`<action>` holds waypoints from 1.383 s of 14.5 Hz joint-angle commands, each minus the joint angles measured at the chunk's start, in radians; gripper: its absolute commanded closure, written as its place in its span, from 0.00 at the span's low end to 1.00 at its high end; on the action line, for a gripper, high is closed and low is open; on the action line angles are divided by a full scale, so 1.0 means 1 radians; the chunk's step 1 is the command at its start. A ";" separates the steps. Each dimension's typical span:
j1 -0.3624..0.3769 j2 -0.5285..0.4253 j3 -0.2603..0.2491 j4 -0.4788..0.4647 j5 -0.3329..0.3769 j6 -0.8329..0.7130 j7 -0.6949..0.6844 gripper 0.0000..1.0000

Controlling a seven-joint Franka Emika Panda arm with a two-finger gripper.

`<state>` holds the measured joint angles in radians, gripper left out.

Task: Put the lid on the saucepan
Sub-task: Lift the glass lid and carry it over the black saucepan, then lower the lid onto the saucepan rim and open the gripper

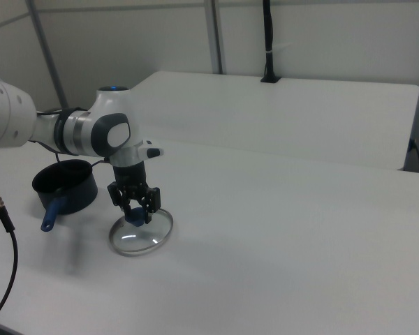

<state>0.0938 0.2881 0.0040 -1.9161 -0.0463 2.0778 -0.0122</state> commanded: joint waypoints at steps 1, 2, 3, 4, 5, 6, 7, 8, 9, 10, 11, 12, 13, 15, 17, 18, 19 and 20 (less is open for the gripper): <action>0.004 -0.043 0.001 0.086 0.014 -0.142 0.052 0.47; 0.007 -0.041 0.001 0.119 0.016 -0.163 0.067 0.47; 0.020 -0.040 0.001 0.153 0.017 -0.174 0.090 0.46; 0.041 -0.033 0.001 0.189 0.020 -0.183 0.122 0.45; 0.059 -0.024 0.001 0.225 0.023 -0.186 0.156 0.43; 0.081 -0.012 0.001 0.253 0.029 -0.186 0.184 0.42; 0.118 -0.001 0.001 0.275 0.031 -0.186 0.208 0.42; 0.160 0.006 0.001 0.311 0.031 -0.183 0.253 0.42; 0.203 0.020 0.001 0.333 0.031 -0.180 0.285 0.43; 0.234 0.034 0.001 0.347 0.029 -0.176 0.306 0.43; 0.272 0.063 0.001 0.385 0.026 -0.174 0.346 0.43; 0.287 0.083 0.001 0.417 0.026 -0.174 0.371 0.43; 0.302 0.104 0.001 0.443 0.026 -0.173 0.391 0.43; 0.337 0.141 0.001 0.479 0.025 -0.160 0.423 0.43; 0.357 0.151 0.001 0.483 0.025 -0.110 0.461 0.43; 0.366 0.154 0.001 0.482 0.026 -0.096 0.472 0.43; 0.376 0.166 0.001 0.482 0.029 -0.096 0.474 0.43; 0.379 0.166 0.004 0.482 0.039 -0.096 0.474 0.43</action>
<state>0.4490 0.4388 0.0160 -1.4593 -0.0270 1.9762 0.4405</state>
